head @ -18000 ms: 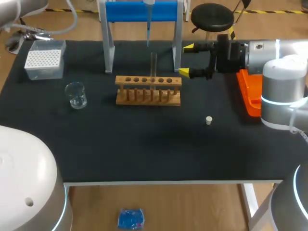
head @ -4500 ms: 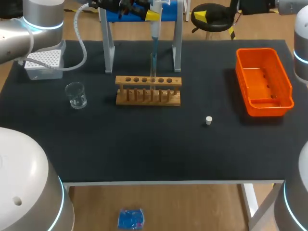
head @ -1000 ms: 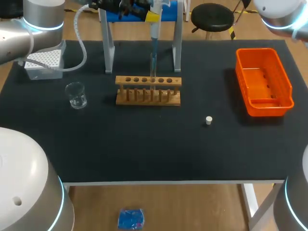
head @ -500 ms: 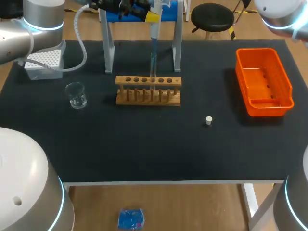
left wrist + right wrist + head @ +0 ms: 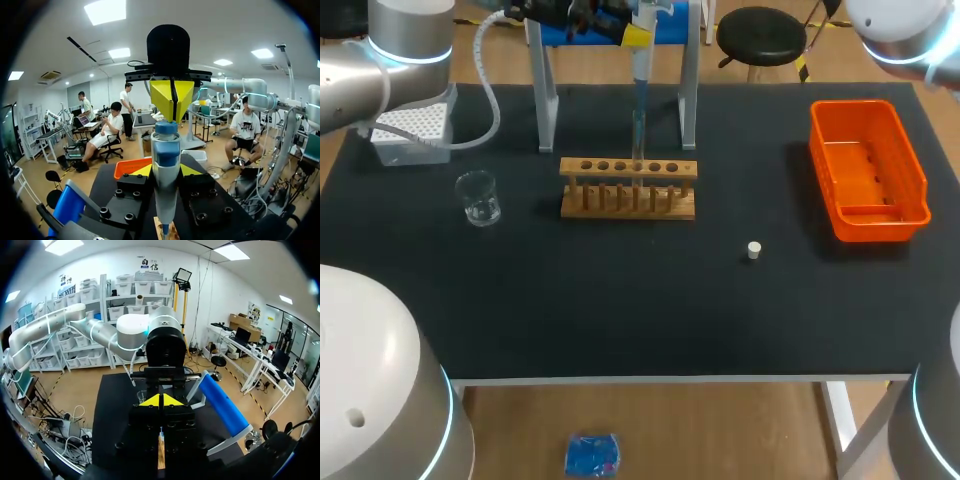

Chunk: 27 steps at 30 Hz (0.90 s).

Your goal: Invert the test tube, pick up the pipette, mount the tip to pipette, aspirate from beaker and dispense into the tube, eject the tip, return the pipette, and cap with the stopper.

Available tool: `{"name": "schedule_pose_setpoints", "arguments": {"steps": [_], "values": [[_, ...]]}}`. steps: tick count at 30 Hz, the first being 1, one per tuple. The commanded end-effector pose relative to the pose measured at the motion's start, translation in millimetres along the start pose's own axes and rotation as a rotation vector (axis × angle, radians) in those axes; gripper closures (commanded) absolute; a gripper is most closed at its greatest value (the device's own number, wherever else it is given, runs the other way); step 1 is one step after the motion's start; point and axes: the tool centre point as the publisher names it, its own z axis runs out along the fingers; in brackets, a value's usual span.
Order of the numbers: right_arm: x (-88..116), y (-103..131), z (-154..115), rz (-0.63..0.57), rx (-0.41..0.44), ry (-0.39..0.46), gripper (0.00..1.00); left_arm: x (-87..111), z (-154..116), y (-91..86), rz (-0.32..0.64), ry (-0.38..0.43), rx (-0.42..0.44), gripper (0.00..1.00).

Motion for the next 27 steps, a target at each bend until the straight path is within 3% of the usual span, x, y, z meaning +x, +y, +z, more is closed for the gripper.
{"name": "schedule_pose_setpoints", "arguments": {"steps": [1,11,19,21,22,27], "values": [[0,-5,5,0.002,0.007,0.002,1.00,-1.7,-1,-4.7,0.001,0.004,0.000,1.00],[0,-4,4,0.002,0.010,-0.001,1.00,-1.7,-1,-4.7,0.001,0.004,0.000,1.00],[0,20,-14,-0.027,-0.036,-0.017,1.00,-1.7,-1,-4.7,0.001,0.004,0.000,1.00],[0,25,-22,-0.034,-0.050,-0.027,0.53,-1.7,-1,-4.7,0.001,0.004,0.000,1.00],[0,26,-26,-0.040,-0.059,-0.031,0.00,-1.7,-1,-4.7,0.001,0.004,0.000,1.00],[3,26,-57,-0.073,-0.099,-0.053,0.00,-1.7,-1,-4.7,0.001,0.004,0.000,1.00]]}}
